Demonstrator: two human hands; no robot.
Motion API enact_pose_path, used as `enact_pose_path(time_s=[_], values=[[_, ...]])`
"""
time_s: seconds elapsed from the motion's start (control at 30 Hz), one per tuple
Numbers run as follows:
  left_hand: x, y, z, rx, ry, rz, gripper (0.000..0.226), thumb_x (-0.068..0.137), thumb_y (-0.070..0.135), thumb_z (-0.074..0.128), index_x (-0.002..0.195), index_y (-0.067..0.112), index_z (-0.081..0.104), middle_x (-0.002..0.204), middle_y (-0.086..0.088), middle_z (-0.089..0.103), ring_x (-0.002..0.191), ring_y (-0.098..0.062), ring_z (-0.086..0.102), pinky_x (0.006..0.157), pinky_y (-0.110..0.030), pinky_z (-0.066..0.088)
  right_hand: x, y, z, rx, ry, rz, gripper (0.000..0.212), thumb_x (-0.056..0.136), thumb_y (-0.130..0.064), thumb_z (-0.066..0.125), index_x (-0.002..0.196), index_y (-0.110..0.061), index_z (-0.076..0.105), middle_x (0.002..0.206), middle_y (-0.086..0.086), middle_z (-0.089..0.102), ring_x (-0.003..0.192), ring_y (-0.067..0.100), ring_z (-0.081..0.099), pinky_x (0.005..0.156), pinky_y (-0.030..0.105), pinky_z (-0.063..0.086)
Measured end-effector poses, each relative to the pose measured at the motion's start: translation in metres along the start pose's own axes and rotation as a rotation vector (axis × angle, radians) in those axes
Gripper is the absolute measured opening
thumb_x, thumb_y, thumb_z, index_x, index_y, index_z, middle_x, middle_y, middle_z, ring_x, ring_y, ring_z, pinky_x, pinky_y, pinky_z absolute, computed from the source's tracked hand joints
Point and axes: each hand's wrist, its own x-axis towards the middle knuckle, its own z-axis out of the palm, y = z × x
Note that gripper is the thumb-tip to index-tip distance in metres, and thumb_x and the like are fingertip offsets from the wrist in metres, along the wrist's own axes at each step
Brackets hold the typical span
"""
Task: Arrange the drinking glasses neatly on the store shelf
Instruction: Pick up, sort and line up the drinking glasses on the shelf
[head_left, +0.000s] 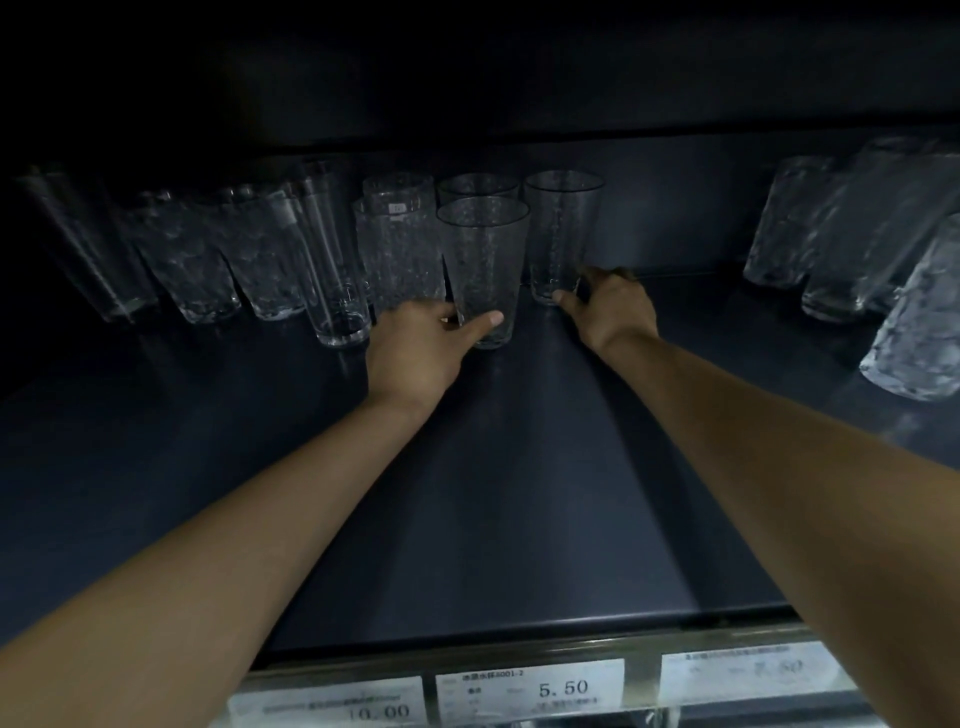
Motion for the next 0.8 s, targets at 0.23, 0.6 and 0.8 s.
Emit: enact_pose_path(time_s=[0.23, 0.6, 0.8], values=[[0.0001, 0.0002, 0.0000, 0.006, -0.005, 0.013, 0.067, 0.064, 0.077, 0.063, 0.076, 0.012, 0.074, 0.062, -0.002, 0.070, 0.056, -0.018, 0.069, 0.053, -0.041, 0.059, 0.0003, -0.0012, 0.0018, -0.046, -0.001, 0.015, 0.053, 0.098, -0.052, 0.050, 0.134, -0.013, 0.057, 0.138, 0.019, 0.047, 0.122, 0.036, 0.051, 0.099, 0.044, 0.047], [-0.0015, 0.0027, -0.0016, 0.073, 0.005, 0.038, 0.051, 0.077, 0.064, 0.071, 0.063, 0.015, 0.067, 0.056, 0.000, 0.065, 0.050, -0.016, 0.065, 0.053, -0.040, 0.057, 0.0005, -0.0036, 0.0026, -0.170, -0.012, 0.017, 0.057, 0.100, -0.057, 0.040, 0.137, -0.017, 0.055, 0.139, 0.018, 0.043, 0.120, 0.036, 0.052, 0.098, 0.042, 0.044], [-0.0027, 0.0049, -0.0025, 0.121, 0.002, 0.030, 0.050, 0.077, 0.062, 0.072, 0.072, 0.013, 0.072, 0.061, 0.000, 0.068, 0.054, -0.016, 0.066, 0.058, -0.041, 0.057, -0.0016, -0.0044, 0.0000, -0.179, -0.015, -0.004, 0.055, 0.101, -0.055, 0.039, 0.138, -0.020, 0.055, 0.140, 0.019, 0.043, 0.121, 0.036, 0.051, 0.099, 0.043, 0.044]])
